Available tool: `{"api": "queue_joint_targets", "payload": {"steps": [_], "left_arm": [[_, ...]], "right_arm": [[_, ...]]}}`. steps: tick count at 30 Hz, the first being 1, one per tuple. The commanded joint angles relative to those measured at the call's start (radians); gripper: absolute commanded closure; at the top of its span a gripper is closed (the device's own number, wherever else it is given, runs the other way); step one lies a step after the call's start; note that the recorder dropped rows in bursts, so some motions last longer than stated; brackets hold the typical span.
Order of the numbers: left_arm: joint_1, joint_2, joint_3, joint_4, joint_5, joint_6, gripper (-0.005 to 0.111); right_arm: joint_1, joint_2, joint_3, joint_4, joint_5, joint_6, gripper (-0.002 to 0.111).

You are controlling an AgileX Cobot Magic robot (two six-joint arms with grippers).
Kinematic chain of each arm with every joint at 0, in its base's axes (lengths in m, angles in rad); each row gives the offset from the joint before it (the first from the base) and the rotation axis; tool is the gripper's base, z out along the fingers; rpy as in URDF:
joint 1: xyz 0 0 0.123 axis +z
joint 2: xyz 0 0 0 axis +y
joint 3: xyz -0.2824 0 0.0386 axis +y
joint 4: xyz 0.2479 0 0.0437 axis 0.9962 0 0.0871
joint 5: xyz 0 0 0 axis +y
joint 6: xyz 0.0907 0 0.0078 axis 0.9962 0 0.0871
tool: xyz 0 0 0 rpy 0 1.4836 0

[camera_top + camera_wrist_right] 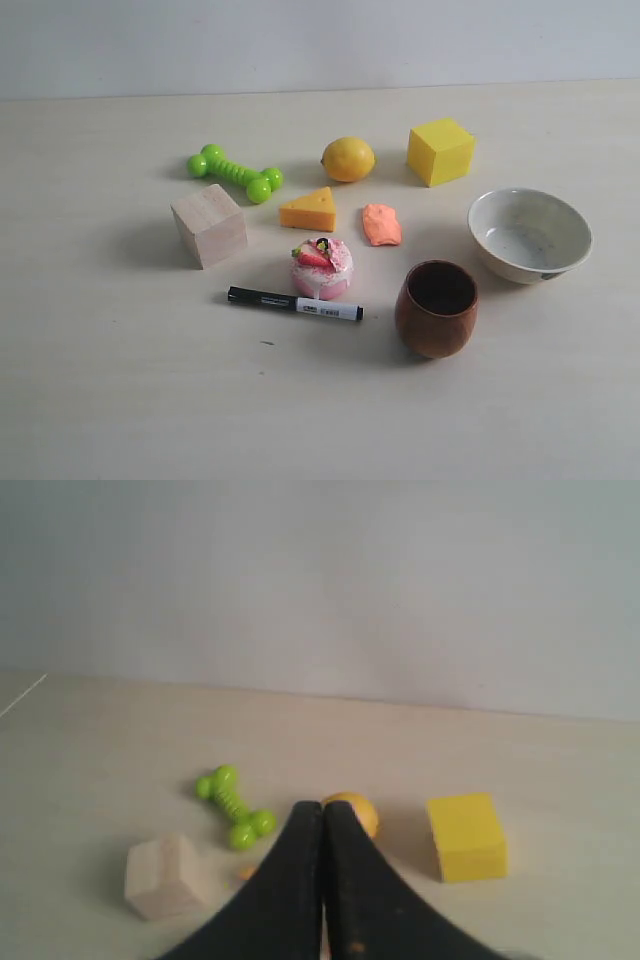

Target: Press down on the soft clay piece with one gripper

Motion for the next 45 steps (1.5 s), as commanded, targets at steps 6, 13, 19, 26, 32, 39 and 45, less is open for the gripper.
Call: {"api": "queue_joint_targets", "payload": {"steps": [6, 13, 19, 26, 32, 39, 45], "left_arm": [[0.001, -0.006, -0.003, 0.000, -0.009, -0.003, 0.107], [0.001, -0.006, -0.003, 0.000, -0.009, -0.003, 0.107], [0.001, -0.006, -0.003, 0.000, -0.009, -0.003, 0.107], [0.001, -0.006, -0.003, 0.000, -0.009, -0.003, 0.107], [0.001, -0.006, -0.003, 0.000, -0.009, -0.003, 0.107], [0.001, -0.006, -0.003, 0.000, -0.009, -0.003, 0.107], [0.001, -0.006, -0.003, 0.000, -0.009, -0.003, 0.107]], "right_arm": [[0.226, 0.278, -0.092, -0.250, 0.060, 0.177, 0.108], [0.292, 0.487, -0.123, -0.254, 0.175, 0.207, 0.108], [0.304, 0.682, -0.271, -0.431, 0.322, 0.326, 0.108], [0.304, 0.719, -0.316, -0.447, 0.188, 0.331, 0.108], [0.304, 0.721, -0.316, -0.447, 0.145, 0.457, 0.108], [0.317, 0.809, -0.475, -0.475, 0.231, 0.422, 0.108], [0.474, 0.921, -0.533, -0.801, 0.226, 0.607, 0.108]]}}
